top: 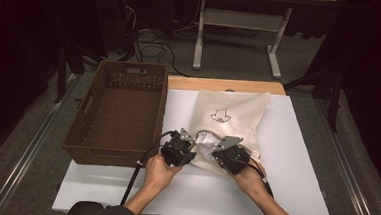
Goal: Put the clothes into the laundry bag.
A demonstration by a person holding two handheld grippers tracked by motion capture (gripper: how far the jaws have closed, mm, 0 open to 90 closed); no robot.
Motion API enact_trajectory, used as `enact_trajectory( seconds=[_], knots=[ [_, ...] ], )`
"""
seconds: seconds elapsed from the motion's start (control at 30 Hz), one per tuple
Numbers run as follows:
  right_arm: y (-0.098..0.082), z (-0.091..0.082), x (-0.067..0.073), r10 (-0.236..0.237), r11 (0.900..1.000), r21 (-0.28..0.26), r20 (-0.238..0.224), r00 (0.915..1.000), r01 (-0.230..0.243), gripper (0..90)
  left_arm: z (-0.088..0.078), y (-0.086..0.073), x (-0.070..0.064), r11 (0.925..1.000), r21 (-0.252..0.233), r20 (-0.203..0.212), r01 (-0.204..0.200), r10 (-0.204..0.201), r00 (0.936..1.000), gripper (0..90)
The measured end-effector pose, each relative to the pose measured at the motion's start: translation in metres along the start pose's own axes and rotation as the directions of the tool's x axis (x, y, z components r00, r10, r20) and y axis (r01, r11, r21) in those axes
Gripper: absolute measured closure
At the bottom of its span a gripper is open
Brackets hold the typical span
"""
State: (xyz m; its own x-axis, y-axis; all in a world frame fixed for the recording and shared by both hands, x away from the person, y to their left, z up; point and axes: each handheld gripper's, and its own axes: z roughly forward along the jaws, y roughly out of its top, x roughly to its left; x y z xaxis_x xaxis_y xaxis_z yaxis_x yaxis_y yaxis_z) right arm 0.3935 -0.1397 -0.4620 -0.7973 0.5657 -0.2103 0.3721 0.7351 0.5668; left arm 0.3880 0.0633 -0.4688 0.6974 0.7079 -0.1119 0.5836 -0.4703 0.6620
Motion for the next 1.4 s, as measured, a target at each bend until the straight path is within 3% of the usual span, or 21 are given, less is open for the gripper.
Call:
enact_trajectory(
  seconds=[0.2,0.37,0.47,0.53,0.7,0.8,0.9,1.03,1.13,1.3,1.4],
  knots=[
    [0.007,0.015,-0.016,0.045,0.999,0.005,0.064,0.9969,-0.045,90.0,-0.007,-0.008,-0.003,0.9998,0.0,0.009,-0.019,0.019,0.9998,82.7],
    [0.008,0.027,-0.032,0.121,0.993,-0.014,0.115,0.986,-0.12,90.0,-0.006,-0.014,-0.005,0.9994,0.0,0.011,-0.034,0.034,0.9994,82.7],
    [0.007,0.032,-0.041,0.138,0.99,-0.03,0.127,0.9824,-0.135,90.0,-0.004,-0.015,-0.006,0.999,0.004,0.007,-0.045,0.045,0.999,82.7],
    [0.006,0.033,-0.043,0.152,0.988,-0.041,0.111,0.9822,-0.148,89.3,-0.004,-0.016,-0.007,0.9988,0.001,0.001,-0.05,0.05,0.9988,82.5],
    [0.001,0.017,-0.034,0.145,0.988,-0.065,0.037,0.9887,-0.143,77.0,-0.001,-0.019,-0.001,0.9996,-0.007,0.006,-0.028,0.028,0.9996,81.5],
    [-0.007,-0.006,-0.026,0.14,0.985,-0.097,-0.011,0.9901,-0.14,75.1,0.0,-0.019,0.0,0.9997,-0.008,0.011,-0.021,0.021,0.9997,81.0],
    [-0.016,-0.023,-0.02,0.124,0.988,-0.094,-0.023,0.9921,-0.125,75.0,-0.001,-0.02,0.0,0.9996,-0.011,0.006,-0.026,0.026,0.9996,80.7],
    [-0.037,-0.035,-0.018,0.144,0.988,-0.062,-0.003,0.9896,-0.144,72.9,0.001,-0.02,0.001,0.9996,-0.013,-0.001,-0.024,0.024,0.9997,80.7],
    [-0.048,-0.035,-0.027,0.203,0.978,-0.046,0.035,0.9786,-0.201,71.9,0.002,-0.021,0.0,0.9995,-0.012,-0.004,-0.028,0.028,0.9996,80.7],
    [-0.042,-0.027,-0.038,0.264,0.963,-0.071,0.066,0.9623,-0.259,69.2,0.001,-0.021,0.001,0.9994,-0.016,0.0,-0.029,0.029,0.9996,80.8],
    [-0.035,-0.016,-0.042,0.266,0.963,-0.06,0.074,0.9613,-0.262,72.2,-0.001,-0.022,0.0,0.999,-0.023,-0.001,-0.039,0.039,0.9992,80.9]
  ],
)
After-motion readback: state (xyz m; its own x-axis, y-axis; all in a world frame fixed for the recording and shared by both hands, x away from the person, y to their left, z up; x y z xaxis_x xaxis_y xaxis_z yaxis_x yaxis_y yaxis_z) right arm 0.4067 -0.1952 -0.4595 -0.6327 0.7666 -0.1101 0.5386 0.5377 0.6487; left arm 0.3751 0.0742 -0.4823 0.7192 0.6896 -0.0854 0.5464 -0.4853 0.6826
